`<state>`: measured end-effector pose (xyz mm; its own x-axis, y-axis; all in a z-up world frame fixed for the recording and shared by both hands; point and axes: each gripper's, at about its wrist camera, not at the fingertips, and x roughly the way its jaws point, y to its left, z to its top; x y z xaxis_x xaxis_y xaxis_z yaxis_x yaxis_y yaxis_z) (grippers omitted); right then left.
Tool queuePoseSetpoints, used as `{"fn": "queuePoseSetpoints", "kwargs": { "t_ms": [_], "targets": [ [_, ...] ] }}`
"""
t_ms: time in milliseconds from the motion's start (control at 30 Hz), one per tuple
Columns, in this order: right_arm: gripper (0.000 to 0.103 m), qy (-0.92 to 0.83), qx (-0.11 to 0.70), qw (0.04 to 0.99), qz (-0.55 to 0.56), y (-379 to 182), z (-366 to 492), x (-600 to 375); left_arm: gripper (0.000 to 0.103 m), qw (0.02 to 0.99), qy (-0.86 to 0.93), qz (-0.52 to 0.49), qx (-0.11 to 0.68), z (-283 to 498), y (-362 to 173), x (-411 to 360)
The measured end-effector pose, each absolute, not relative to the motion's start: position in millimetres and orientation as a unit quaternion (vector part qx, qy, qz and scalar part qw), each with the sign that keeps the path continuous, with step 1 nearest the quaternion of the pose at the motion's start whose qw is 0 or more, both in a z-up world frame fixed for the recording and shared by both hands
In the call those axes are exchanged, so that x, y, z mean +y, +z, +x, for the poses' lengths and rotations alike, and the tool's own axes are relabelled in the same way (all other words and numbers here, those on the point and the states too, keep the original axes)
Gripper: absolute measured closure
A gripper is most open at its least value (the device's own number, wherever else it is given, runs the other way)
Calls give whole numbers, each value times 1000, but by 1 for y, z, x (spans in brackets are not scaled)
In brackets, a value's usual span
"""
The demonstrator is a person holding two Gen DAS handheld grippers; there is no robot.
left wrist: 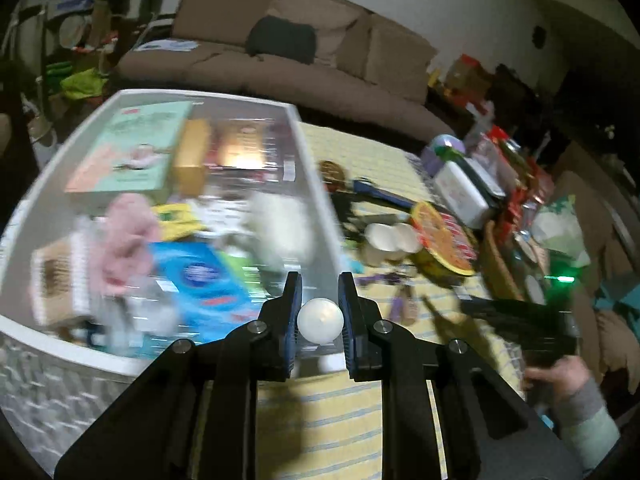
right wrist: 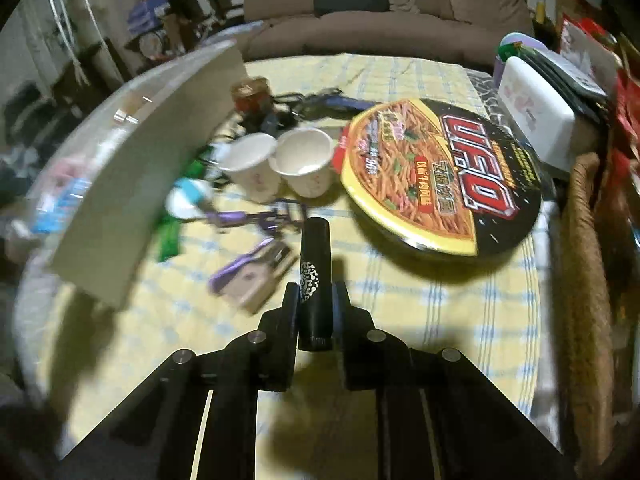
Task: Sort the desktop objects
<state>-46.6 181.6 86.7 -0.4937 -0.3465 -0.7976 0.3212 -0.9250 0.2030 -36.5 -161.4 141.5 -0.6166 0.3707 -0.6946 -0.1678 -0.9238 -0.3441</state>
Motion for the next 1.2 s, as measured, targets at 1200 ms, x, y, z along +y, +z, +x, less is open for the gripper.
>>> {"fn": "queuePoseSetpoints", "kwargs": {
  "t_ms": [1200],
  "targets": [
    [69,-856,-25,309,414,131,-76,-52,46,101,879,-433,-175,-91,128,-244]
  ]
}}
